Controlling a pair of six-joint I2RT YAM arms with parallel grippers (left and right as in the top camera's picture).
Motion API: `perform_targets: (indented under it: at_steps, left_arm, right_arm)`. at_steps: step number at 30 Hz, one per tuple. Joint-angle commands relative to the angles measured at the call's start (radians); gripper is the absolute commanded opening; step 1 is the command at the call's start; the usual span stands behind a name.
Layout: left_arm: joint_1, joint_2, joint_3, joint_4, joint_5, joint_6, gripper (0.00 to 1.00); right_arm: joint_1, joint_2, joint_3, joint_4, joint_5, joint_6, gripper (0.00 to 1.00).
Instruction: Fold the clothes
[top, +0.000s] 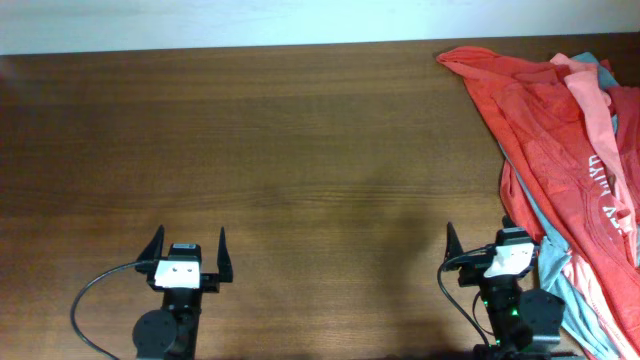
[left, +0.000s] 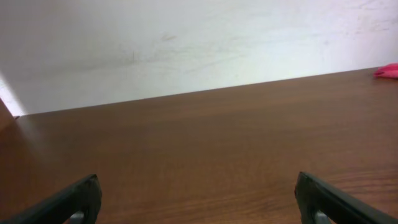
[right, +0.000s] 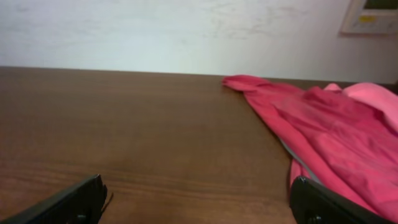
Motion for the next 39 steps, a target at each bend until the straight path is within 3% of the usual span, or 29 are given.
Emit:
perform_targets:
  at_steps: [1,12,17,22,27,30,39]
  left_arm:
    - [0.005,0.056,0.087,-0.03,0.019,-0.01,0.99]
    - [0.005,0.486,0.41,-0.123,0.024,-0.009,0.99]
    - [0.005,0.735,0.587,-0.231,0.101,-0.01,0.99]
    - [0.005,0.856,0.648,-0.236,0.172,-0.01,0.99]
    - [0.005,0.875,0.649,-0.236,0.192,-0.01,0.99]
    - [0.005,0.875,0.649,-0.235,0.192,-0.01,0.99]
    - [0.005,0.875,0.649,-0.231,0.192,-0.01,0.99]
  right_arm:
    - [-0.008,0.068,0.129,-0.041,0.057,0.016,0.99]
    - [-0.008,0.595,0.622,-0.339,0.057,0.016,0.99]
    - [-0.01,0.916,0.939,-0.538,0.057,0.012,0.99]
    - [-0.01,1.183,1.181,-0.684,0.061,-0.059,0.99]
    - [-0.055,1.337,1.305,-0.668,0.2,-0.067,0.99]
    - [-0.141,1.435,1.345,-0.607,0.243,-0.072,0.84]
    - [-0.268,1.663,1.345,-0.483,0.238,-0.154,0.88]
